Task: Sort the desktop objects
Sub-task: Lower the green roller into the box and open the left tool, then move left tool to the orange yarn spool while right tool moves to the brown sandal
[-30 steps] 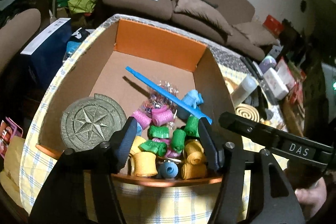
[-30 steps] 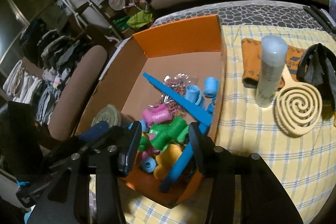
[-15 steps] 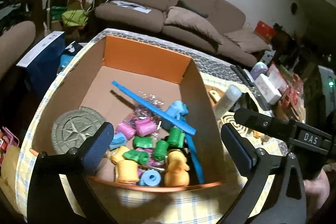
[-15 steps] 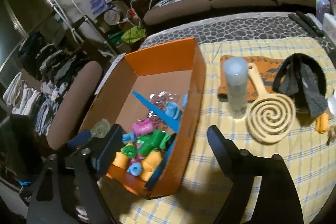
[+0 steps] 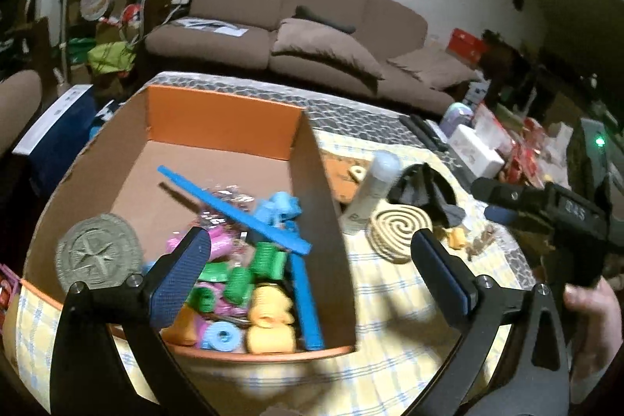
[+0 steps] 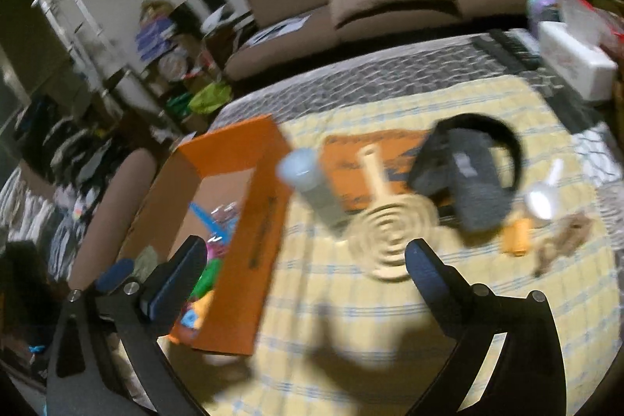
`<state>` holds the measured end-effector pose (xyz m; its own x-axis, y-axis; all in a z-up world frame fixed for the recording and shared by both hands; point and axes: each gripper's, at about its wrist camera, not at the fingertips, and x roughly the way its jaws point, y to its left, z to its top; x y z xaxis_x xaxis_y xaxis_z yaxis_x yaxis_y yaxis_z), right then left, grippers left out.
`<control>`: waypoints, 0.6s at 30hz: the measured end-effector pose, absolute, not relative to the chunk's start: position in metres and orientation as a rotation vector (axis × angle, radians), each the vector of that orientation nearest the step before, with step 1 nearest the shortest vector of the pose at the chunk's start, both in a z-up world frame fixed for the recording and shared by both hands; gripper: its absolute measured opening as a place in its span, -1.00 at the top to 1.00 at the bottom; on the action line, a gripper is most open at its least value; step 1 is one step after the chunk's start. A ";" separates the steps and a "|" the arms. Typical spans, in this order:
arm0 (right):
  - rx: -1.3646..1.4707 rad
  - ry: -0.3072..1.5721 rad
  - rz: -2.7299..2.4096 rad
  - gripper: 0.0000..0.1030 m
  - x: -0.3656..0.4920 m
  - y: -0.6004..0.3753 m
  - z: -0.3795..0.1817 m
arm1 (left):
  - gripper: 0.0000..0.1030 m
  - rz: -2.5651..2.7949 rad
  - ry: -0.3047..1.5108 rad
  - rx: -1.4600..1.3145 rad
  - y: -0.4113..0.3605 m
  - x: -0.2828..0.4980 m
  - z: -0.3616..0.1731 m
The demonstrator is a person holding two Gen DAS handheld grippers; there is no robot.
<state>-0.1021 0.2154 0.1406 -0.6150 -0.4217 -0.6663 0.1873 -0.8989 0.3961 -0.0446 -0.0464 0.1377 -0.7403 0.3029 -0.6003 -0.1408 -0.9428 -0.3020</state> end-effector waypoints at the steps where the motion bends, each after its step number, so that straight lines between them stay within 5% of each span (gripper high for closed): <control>1: 1.149 -0.420 -2.541 -0.99 -0.102 0.227 0.141 | -0.99 2.693 -0.328 -0.987 -0.039 -0.044 0.138; 18: 1.340 -0.498 -2.850 -0.99 -0.097 0.384 0.107 | -0.99 2.530 -0.138 -1.012 0.105 -0.045 0.129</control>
